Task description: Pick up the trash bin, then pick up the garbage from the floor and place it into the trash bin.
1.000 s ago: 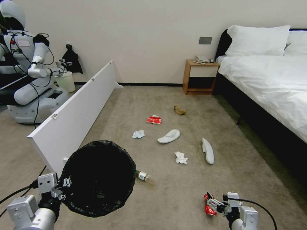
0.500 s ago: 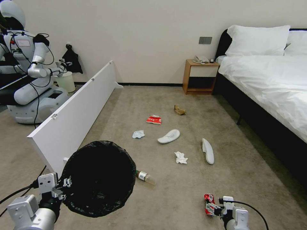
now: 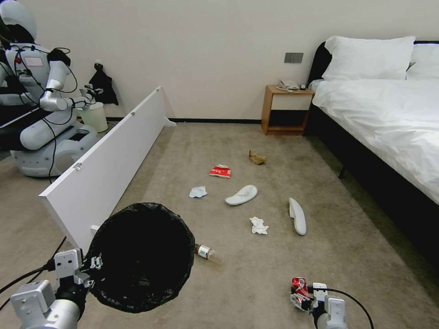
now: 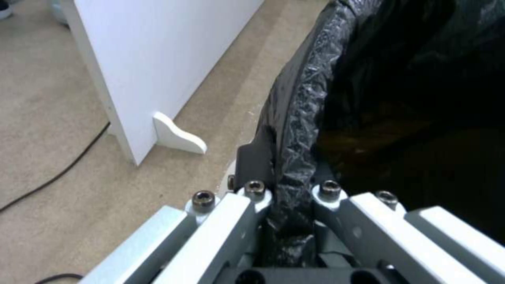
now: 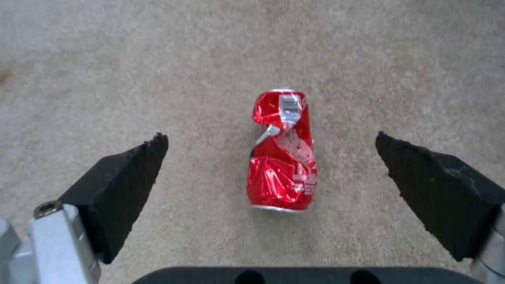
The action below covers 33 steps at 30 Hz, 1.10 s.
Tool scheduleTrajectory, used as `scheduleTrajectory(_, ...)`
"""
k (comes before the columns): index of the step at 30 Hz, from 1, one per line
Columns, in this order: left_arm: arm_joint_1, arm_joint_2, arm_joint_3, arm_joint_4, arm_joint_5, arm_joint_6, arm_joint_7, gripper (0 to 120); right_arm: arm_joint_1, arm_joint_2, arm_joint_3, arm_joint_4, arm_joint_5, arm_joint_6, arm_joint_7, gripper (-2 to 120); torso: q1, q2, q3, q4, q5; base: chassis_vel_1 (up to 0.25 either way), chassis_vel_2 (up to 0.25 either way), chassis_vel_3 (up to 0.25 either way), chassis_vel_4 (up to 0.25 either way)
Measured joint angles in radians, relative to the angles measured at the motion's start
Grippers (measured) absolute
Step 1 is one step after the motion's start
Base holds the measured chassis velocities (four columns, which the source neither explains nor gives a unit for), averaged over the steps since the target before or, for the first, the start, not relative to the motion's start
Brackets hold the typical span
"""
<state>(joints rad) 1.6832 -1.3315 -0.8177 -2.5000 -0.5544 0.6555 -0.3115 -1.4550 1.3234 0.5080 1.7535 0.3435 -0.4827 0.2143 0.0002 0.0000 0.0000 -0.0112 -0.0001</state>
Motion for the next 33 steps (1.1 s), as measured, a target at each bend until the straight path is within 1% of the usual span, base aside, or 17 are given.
scheduleTrajectory(5, 0.005, -0.001, 0.000, 0.000, 0.002, 0.000, -0.001, 2, 0.025, 0.006, -0.004, -0.049, -0.004, 0.004, -0.002, 100, 0.000, 0.000, 0.000, 0.0001, 0.0000, 0.000, 0.000, 0.000, 0.000)
scheduleTrajectory(9, 0.013, -0.002, -0.003, 0.000, 0.003, 0.000, -0.001, 2, 0.068, 0.016, -0.013, -0.126, -0.004, 0.010, -0.009, 100, 0.000, 0.000, 0.000, 0.0001, 0.0000, 0.000, 0.000, 0.000, 0.000)
scheduleTrajectory(11, 0.014, -0.003, -0.004, 0.000, 0.004, 0.001, -0.001, 2, 0.072, 0.016, -0.015, -0.135, -0.004, 0.010, -0.009, 100, 0.000, 0.000, 0.000, 0.0000, 0.0000, 0.000, 0.000, 0.000, 0.000)
scheduleTrajectory(12, 0.018, -0.003, -0.005, 0.000, 0.004, 0.001, -0.001, 2, 0.093, 0.018, -0.021, -0.173, -0.003, 0.012, -0.009, 100, 0.000, 0.000, 0.000, 0.0001, 0.0000, 0.000, 0.000, 0.000, 0.000)
scheduleTrajectory(13, 0.018, -0.003, -0.005, 0.000, 0.004, 0.001, -0.001, 2, 0.093, 0.018, -0.021, -0.173, -0.003, 0.012, -0.009, 100, 0.000, 0.000, 0.000, 0.0001, 0.0000, 0.000, 0.000, 0.000, 0.000)
scheduleTrajectory(14, 0.022, -0.003, -0.007, 0.000, 0.004, 0.001, -0.001, 2, 0.117, 0.022, -0.025, -0.216, -0.003, 0.016, -0.010, 100, 0.000, 0.000, 0.000, 0.0001, 0.0001, 0.000, 0.000, 0.000, 0.000)
scheduleTrajectory(16, 0.023, -0.003, -0.009, 0.000, 0.004, 0.001, -0.001, 2, 0.126, 0.024, -0.026, -0.232, -0.002, 0.017, -0.010, 100, 0.000, 0.000, 0.000, 0.0002, 0.0002, 0.000, 0.000, 0.000, 0.000)
scheduleTrajectory(17, 0.026, -0.004, -0.011, 0.000, 0.004, 0.001, -0.002, 2, 0.147, 0.027, -0.029, -0.265, 0.000, 0.021, -0.012, 100, 0.000, 0.000, 0.000, 0.0001, 0.0001, 0.000, 0.000, 0.000, 0.000)
scheduleTrajectory(23, 0.027, -0.006, -0.013, 0.000, 0.004, 0.001, -0.002, 2, 0.183, 0.033, -0.032, -0.313, 0.000, 0.026, -0.017, 100, 0.000, 0.000, 0.000, 0.0001, 0.0000, 0.000, 0.000, 0.000, 0.000)
scheduleTrajectory(33, 0.020, -0.006, -0.012, 0.000, 0.003, 0.001, -0.002, 2, 0.196, 0.035, -0.021, -0.333, 0.000, 0.028, -0.017, 100, 0.000, 0.000, 0.000, 0.0000, 0.0000, 0.000, 0.000, 0.000, 0.000)
